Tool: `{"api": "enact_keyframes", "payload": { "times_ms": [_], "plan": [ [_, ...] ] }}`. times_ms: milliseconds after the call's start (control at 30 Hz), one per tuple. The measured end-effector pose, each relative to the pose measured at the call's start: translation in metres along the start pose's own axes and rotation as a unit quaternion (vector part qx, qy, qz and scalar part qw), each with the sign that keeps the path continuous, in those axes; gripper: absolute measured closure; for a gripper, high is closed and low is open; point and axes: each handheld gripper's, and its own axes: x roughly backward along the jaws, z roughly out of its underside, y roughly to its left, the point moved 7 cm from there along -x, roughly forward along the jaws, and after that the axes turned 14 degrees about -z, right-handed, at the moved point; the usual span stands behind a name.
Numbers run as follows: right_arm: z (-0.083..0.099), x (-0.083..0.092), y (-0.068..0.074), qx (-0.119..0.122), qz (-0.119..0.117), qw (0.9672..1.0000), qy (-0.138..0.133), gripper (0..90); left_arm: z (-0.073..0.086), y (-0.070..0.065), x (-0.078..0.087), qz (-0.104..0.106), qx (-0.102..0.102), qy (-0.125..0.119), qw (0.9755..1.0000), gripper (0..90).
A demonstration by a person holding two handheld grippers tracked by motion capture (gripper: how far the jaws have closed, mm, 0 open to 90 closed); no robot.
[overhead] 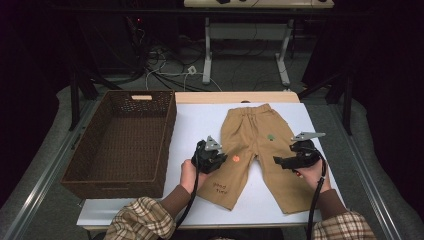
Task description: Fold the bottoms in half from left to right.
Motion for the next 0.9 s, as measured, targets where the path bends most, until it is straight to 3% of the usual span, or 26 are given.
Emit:
{"api": "enact_keyframes", "payload": {
  "times_ms": [133,500,767,900],
  "plan": [
    [0.002,-0.002,0.0,-0.001,-0.002,1.0,0.005,14.4,-0.006,-0.008,0.0,0.01,-0.003,-0.003,0.9999,87.7],
    [0.004,0.0,-0.004,-0.003,0.004,1.0,0.007,14.7,-0.028,-0.04,0.005,0.04,-0.036,-0.019,0.9984,87.7],
    [0.004,0.001,-0.007,-0.007,0.012,0.9999,0.008,14.9,-0.045,-0.063,0.001,0.064,-0.042,-0.03,0.9966,87.7],
    [0.005,0.001,-0.008,-0.008,0.012,0.9999,0.008,15.0,-0.046,-0.075,-0.008,0.081,-0.032,-0.027,0.9958,87.6]
  ]
}}
